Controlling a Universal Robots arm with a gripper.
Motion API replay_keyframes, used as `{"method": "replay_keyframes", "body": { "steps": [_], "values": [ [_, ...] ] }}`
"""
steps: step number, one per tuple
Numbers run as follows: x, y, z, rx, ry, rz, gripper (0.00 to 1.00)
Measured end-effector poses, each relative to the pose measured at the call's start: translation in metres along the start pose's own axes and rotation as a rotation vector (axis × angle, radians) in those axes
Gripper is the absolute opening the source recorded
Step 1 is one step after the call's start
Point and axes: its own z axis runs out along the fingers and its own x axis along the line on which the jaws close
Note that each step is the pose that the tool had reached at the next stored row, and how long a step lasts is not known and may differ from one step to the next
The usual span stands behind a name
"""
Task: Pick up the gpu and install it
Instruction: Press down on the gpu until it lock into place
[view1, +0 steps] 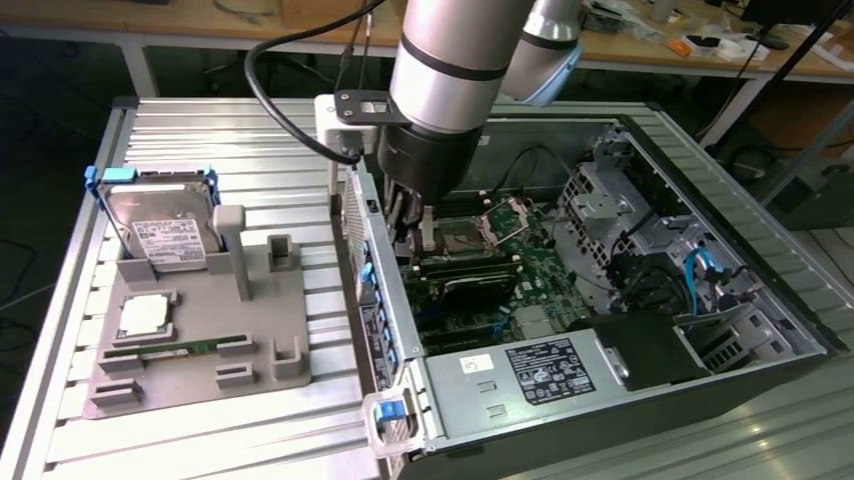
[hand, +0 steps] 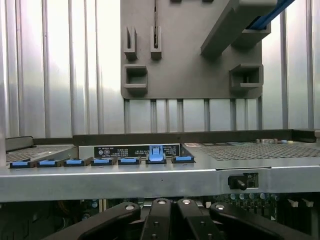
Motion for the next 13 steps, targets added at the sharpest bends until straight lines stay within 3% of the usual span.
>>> {"method": "replay_keyframes", "body": {
  "steps": [13],
  "values": [
    [0.0000,0.0000,0.0000,0.0000,0.0000,0.000,0.11]
  ]
}}
